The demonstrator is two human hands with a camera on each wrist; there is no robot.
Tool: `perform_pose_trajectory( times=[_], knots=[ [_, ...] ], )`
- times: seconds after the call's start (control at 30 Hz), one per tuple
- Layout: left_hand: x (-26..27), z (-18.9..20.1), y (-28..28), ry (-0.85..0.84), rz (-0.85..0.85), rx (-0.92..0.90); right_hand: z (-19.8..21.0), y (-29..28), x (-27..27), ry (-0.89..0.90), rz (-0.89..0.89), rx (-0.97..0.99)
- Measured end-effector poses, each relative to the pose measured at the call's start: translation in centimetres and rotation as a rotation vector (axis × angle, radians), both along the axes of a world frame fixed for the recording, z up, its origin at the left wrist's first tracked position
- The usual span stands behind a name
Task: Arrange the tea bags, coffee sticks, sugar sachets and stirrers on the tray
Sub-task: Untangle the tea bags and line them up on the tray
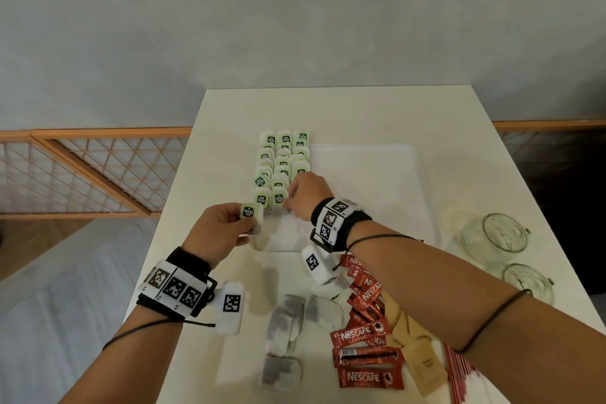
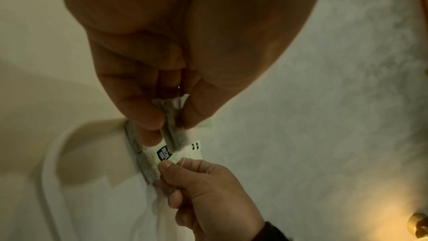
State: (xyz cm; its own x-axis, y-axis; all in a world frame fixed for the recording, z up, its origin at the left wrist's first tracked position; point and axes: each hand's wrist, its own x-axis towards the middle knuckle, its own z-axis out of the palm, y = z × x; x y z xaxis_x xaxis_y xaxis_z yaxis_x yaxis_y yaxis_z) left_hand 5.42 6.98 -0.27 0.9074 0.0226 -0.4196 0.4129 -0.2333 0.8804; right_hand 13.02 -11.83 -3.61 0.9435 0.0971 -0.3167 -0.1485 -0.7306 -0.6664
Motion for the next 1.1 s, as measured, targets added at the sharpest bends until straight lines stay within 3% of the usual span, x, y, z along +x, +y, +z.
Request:
perform_pose_trajectory(
  times=[0.2,0.4,0.5,0.6,0.77,0.93,1.1],
  knots=[
    [0.0,-0.2,-0.1,-0.06,0.013,0.008,1.0,-0.6,-0.7,-0.081,0.009,-0.08],
    [0.3,-0.2,-0.7,-0.103,0.003,-0.044,2.5,-1.7,-2.4,-0.075,0.109,0.232],
    [0.4,-0.3,-1.4,-0.121,-0.027,-0.066,2.6,-2.3,-3.2,-0.019,0.224,0.314],
    [0.3,-0.5,-2.2,-0.123,-0.098,-0.054,3.0,-3.1,-3.5,0.008,0.23,0.363],
    [0.5,-1.4,-2.5,-0.163,-0.143,0.059,2.6,-4.1,-4.0,-0.009,0.143,0.413],
    [0.9,-1.7,-3.2,-0.212,-0.206,0.141,1.7,-4.5,-4.3,0.024,0.151,0.339],
    [1.5,-2.1,-2.3,-0.325,-0.362,0.535,1.8,-6.4,-1.6,-0.013,0.05,0.21]
  ],
)
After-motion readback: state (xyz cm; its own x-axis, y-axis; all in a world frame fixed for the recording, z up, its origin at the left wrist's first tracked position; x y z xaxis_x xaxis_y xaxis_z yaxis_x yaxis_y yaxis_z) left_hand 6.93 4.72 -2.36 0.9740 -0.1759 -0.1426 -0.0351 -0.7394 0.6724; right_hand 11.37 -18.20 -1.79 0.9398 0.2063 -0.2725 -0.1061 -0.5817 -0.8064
